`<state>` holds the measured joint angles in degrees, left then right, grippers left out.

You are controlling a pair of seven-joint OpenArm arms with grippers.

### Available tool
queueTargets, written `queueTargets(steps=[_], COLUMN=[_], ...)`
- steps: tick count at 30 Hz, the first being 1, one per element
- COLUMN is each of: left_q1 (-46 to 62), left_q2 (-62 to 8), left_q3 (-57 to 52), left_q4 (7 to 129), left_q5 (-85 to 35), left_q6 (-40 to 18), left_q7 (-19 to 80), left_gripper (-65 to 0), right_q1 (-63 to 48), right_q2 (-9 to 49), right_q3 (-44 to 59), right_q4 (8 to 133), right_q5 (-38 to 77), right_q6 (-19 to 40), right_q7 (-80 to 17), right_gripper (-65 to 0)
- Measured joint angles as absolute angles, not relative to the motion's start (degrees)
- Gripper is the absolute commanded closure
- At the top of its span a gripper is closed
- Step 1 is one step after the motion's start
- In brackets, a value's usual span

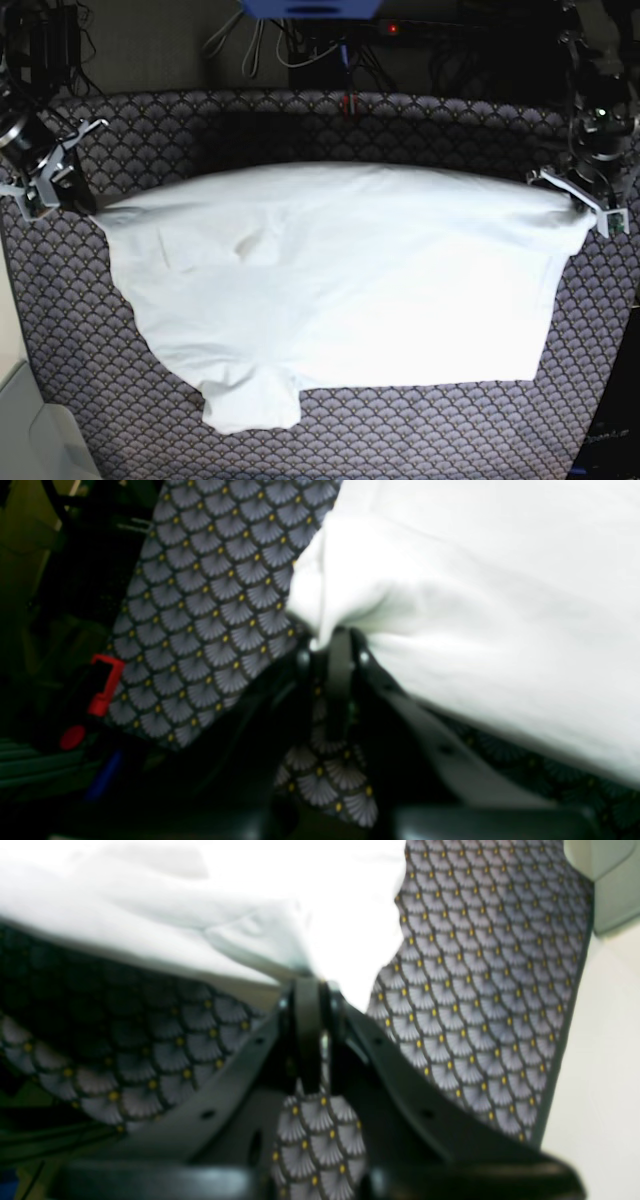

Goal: Fold the T-shirt properly
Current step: 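Drag the shirt toward the robot and release both grippers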

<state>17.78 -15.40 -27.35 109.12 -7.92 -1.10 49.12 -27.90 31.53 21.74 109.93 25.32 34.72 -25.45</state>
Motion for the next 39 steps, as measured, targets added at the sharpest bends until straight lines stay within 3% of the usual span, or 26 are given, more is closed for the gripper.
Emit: queueTargets(steps=[11, 19, 26, 39], left_q1=[16.16, 20.32, 22.92, 23.11], left_q2=[-15.35, -15.20, -15.22, -15.38], left_q3=[-27.00, -26.96, -26.96, -26.96], left_q4=[106.69, 106.39, 102.74, 99.72], left_q5=[-7.75, -7.94, -7.90, -7.75], left_q6=[-1.08, -1.10, -1.13, -1.32], left_q7=[49.04, 49.01, 48.01, 47.81], left_gripper=[-0.5, -0.5, -0.5, -0.5], right_q1=[-22.92, -28.47, -31.46, -36.97], right_q2=[31.55, 31.00, 26.59, 24.91], right_q3=[21.69, 21.69, 21.69, 21.30], right_q4=[109.91, 109.84, 107.50, 98.21], right_q5=[25.39, 25.34, 24.99, 25.39], right_q6=[34.79, 34.87, 34.70, 34.81], right_q7=[-31.73, -31.64, -31.40, -19.44], right_gripper=[0.0, 0.0, 0.0, 0.0])
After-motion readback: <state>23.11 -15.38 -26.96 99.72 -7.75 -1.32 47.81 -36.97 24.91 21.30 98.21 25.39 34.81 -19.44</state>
